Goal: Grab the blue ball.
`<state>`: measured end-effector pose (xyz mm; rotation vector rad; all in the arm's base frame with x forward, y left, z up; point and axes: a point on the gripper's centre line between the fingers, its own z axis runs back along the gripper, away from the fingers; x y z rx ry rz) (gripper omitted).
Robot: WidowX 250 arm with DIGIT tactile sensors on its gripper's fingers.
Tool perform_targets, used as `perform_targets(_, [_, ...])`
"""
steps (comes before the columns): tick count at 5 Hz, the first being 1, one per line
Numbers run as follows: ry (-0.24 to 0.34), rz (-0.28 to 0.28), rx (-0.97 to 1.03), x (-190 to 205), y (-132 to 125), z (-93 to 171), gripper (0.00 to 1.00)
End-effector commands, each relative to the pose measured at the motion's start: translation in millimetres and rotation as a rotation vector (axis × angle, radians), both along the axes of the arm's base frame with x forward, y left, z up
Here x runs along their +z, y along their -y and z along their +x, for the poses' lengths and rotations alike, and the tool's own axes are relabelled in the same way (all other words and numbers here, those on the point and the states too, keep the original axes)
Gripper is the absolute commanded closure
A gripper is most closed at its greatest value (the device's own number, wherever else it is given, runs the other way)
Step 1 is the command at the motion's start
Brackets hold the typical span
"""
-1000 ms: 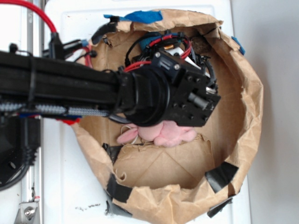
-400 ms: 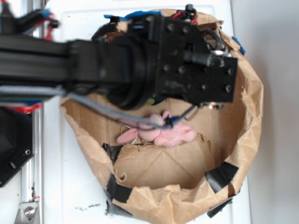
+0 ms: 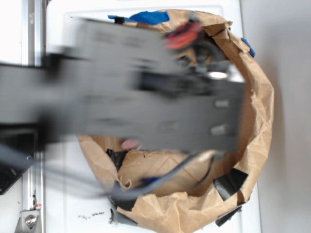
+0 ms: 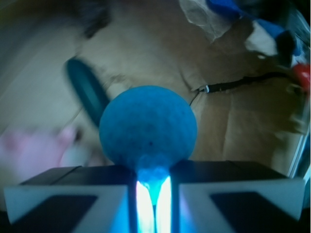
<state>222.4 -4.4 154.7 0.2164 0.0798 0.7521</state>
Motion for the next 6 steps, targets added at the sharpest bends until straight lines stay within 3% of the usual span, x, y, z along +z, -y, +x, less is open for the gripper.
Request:
perform_targets(1, [0.208, -0.151, -0.217, 44, 3, -27, 1.0])
perform_targets(6, [0.253, -0.084, -0.101, 46, 21, -10, 1.0])
